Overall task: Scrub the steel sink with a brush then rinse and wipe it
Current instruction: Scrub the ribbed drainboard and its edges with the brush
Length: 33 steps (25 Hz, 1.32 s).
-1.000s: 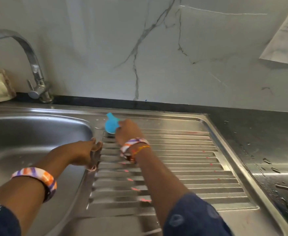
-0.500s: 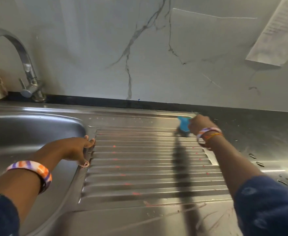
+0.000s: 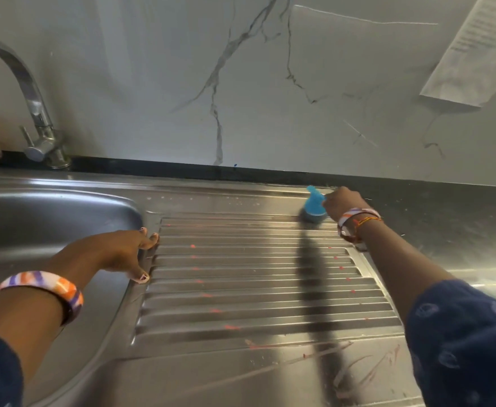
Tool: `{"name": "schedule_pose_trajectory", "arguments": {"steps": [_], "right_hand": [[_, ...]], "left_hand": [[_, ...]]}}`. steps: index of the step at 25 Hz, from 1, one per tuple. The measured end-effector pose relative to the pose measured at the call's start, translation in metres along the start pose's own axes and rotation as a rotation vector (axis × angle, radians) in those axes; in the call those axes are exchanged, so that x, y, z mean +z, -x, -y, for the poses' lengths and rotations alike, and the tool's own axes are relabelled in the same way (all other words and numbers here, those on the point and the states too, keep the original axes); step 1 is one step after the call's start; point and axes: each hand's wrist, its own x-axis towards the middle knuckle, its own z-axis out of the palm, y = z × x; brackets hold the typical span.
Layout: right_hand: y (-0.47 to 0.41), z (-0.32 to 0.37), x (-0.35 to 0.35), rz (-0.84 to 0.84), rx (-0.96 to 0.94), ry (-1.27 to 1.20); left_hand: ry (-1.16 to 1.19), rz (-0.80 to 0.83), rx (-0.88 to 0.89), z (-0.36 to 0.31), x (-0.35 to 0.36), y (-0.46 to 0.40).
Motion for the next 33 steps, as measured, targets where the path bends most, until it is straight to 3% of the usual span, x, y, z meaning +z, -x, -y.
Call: {"name": "schedule_pose_trajectory", "arguments": {"steps": [2, 5, 8, 10, 17, 19, 22, 26, 30, 33], "right_hand": [[-0.001, -0.004, -0.001, -0.010, 0.050, 0.017], [0.002, 0.000, -0.002, 0.125, 0.044, -0.089], [0.004, -0.009, -0.013, -0.032, 0.154, 0.007], [0.013, -0.001, -0.013, -0.044, 0.206, -0.016], [0.064, 0.191, 0.068, 0.268, -0.156, -0.413], [0.077, 0.219, 0.077, 0.325, -0.225, -0.477], [0.084, 0.186, 0.055, 0.289, -0.267, -0.340], [0.110, 0.103, -0.013, 0.096, -0.122, -0.054], [0.087, 0.020, -0.030, -0.034, 0.319, -0.043], [0.067, 0.041, 0.013, -0.047, 0.216, -0.025]], "left_hand": [[0.003, -0.004, -0.001, 0.001, 0.000, 0.001], [0.015, -0.005, 0.013, 0.001, 0.000, -0.001], [0.048, -0.014, 0.019, 0.002, 0.002, 0.001], [0.069, -0.017, 0.026, 0.005, 0.003, 0.002], [0.102, -0.071, -0.010, 0.003, 0.005, 0.006], [0.106, -0.104, -0.038, 0.001, 0.009, 0.009], [0.101, -0.128, -0.013, 0.000, 0.012, 0.017], [0.103, -0.132, 0.039, -0.001, 0.011, 0.024], [0.102, -0.153, 0.083, 0.001, 0.008, 0.026], [0.121, -0.172, 0.097, 0.000, 0.007, 0.027]]}}
